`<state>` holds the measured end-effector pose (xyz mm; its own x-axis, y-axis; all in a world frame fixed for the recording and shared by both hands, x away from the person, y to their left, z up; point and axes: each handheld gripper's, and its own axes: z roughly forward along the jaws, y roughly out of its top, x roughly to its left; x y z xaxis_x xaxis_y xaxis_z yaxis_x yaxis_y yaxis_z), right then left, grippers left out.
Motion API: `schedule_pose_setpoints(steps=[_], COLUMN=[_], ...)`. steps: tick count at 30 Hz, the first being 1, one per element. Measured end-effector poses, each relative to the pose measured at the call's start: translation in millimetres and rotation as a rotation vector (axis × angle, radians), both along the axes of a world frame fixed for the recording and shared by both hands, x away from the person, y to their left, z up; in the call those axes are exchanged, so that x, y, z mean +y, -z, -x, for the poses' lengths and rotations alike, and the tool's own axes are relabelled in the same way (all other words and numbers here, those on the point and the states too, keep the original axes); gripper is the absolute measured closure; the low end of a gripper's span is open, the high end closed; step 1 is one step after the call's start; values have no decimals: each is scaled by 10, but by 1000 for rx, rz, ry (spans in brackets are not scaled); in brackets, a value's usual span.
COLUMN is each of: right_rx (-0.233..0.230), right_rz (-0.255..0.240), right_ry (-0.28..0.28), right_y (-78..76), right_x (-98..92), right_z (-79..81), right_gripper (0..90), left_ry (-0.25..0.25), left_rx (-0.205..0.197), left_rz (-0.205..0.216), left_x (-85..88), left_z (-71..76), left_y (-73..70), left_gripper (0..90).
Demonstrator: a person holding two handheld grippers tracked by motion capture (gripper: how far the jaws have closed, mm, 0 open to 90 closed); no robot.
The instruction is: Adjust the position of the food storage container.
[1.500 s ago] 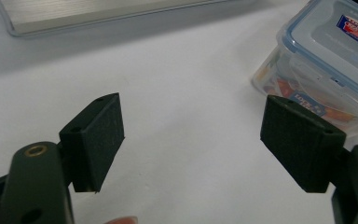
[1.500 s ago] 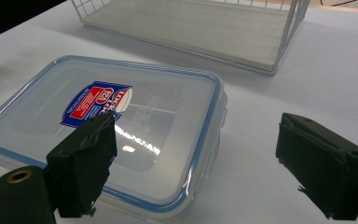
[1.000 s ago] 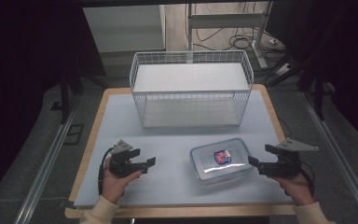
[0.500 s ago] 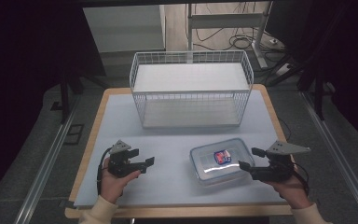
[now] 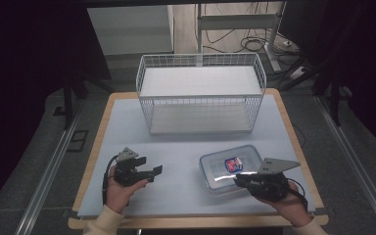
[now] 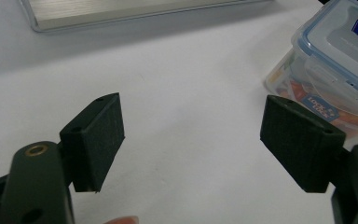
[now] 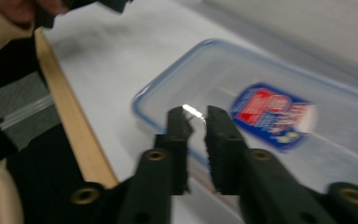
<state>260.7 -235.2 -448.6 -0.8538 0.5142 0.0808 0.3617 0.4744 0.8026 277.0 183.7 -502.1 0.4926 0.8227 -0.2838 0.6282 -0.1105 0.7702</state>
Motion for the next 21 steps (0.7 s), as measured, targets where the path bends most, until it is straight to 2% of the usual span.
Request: schedule_pose_setpoints(steps=[1,4,10,11,16,21], right_rx=[16,28,56,63,62,50], right_rz=[16,37,79,98,146,183], right_ry=[-36,-59,-113,-132,-172,-180], right_y=[42,84,214,262,351,415], right_x=[76,145,306,355,449,525], right_z=[22,42,88,97,125,138], right_gripper=[870,893,895,895,895,895], left_ry=[0,1,9,9,5,5], left_rx=[0,1,8,9,11,13], left_rz=[1,1,-6,-6,-8,-7], left_x=[0,-5,-23,-24,-11,-6], left_z=[-1,-2,-1,-2,-10,-14], left_y=[1,7,17,19,28,35], left_gripper=[215,215,215,215,215,215])
